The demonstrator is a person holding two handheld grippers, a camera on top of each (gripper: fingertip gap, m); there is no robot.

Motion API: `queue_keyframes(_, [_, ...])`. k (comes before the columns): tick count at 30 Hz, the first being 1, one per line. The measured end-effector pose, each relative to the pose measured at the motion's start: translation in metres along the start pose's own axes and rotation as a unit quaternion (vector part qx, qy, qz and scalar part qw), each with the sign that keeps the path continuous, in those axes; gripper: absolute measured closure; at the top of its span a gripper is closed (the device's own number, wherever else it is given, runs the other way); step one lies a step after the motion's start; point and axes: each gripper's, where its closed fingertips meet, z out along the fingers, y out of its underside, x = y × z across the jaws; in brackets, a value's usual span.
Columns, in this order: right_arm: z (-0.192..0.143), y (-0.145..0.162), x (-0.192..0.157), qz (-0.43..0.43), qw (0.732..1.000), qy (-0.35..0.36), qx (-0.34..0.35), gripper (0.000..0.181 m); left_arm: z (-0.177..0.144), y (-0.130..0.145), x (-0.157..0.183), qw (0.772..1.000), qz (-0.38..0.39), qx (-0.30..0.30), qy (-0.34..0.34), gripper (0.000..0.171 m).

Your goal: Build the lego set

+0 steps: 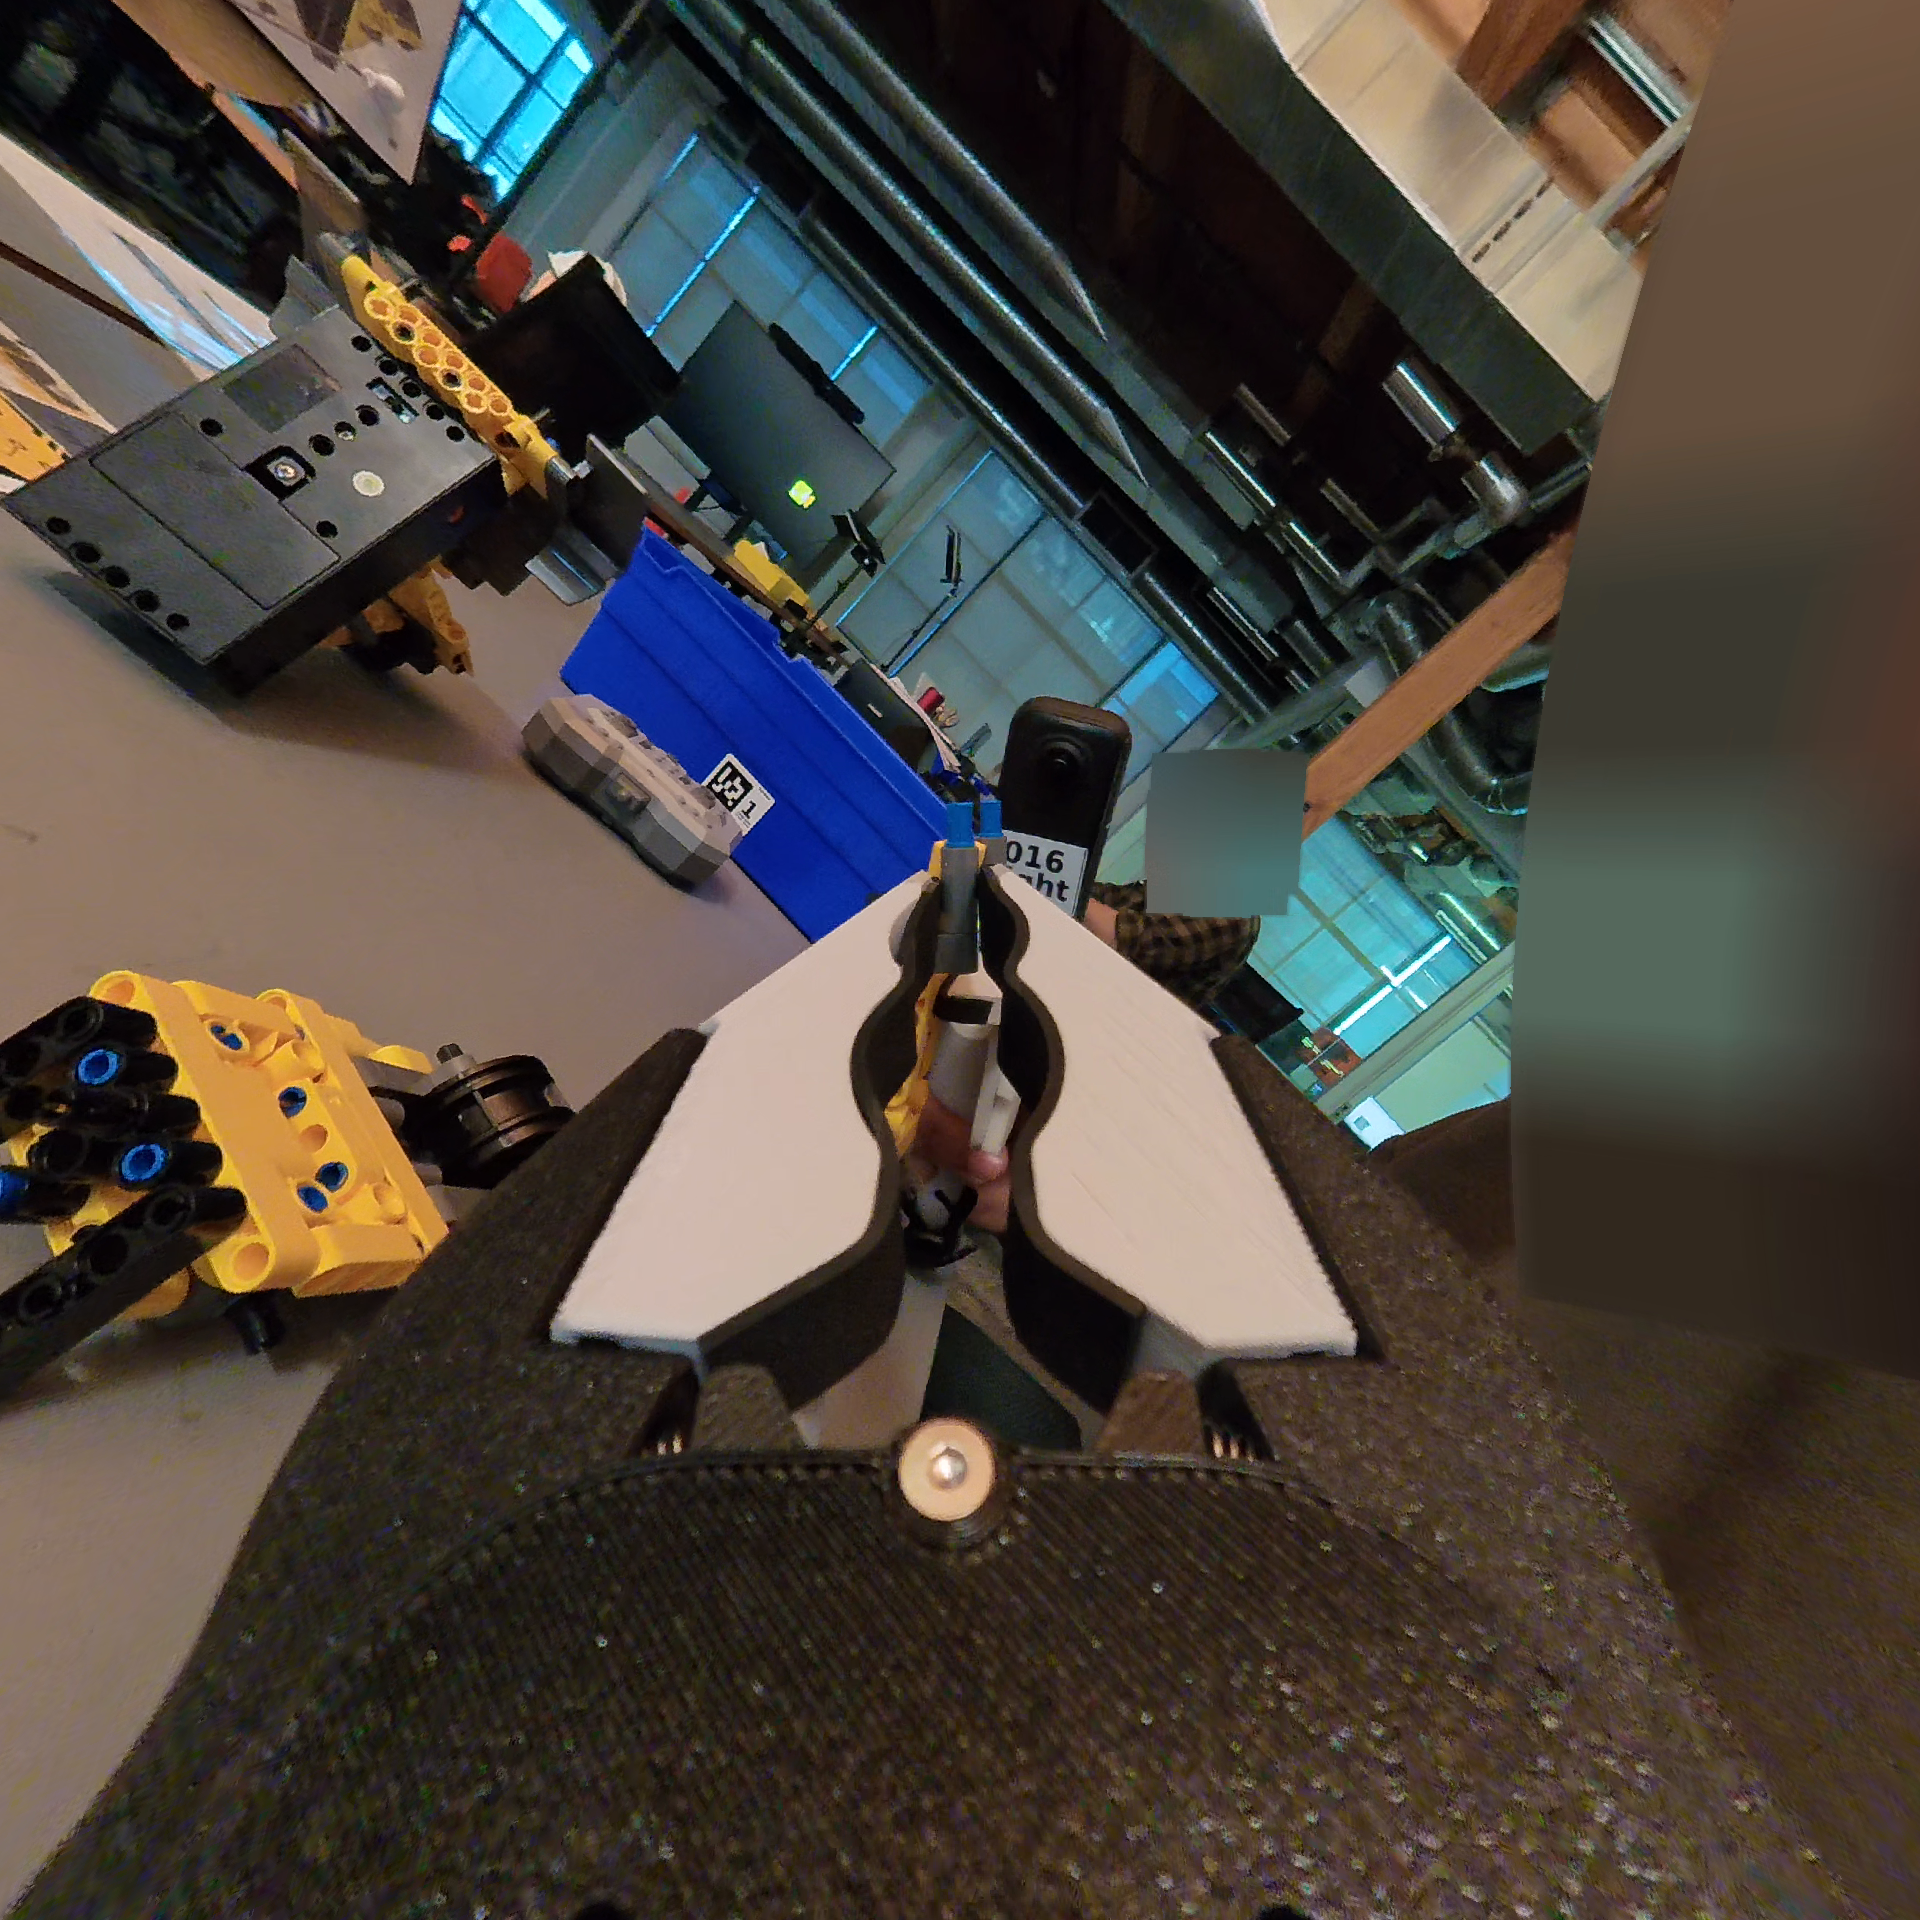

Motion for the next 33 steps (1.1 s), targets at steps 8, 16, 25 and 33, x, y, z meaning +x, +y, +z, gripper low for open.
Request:
queue_keyframes(8, [0.0,0.0,-0.004,0.025,1.0,-0.019,0.002,0.174,0.0,0.002,0.005,0.999,0.044,-0.015,-0.002,0.171])
queue_keyframes(16, [0.0,-0.002,-0.007,0.063,0.997,-0.036,0.005,0.175,-0.001,0.003,0.009,0.995,0.098,-0.025,-0.004,0.17])
queue_keyframes(25, [0.001,-0.004,-0.016,0.133,0.988,-0.077,0.009,0.175,-0.003,0.003,0.017,0.983,0.183,-0.025,-0.003,0.169])
queue_keyframes(33, [0.002,-0.004,-0.013,0.154,0.984,-0.083,0.018,0.175,-0.004,0.002,0.011,0.986,0.166,-0.018,-0.011,0.169])
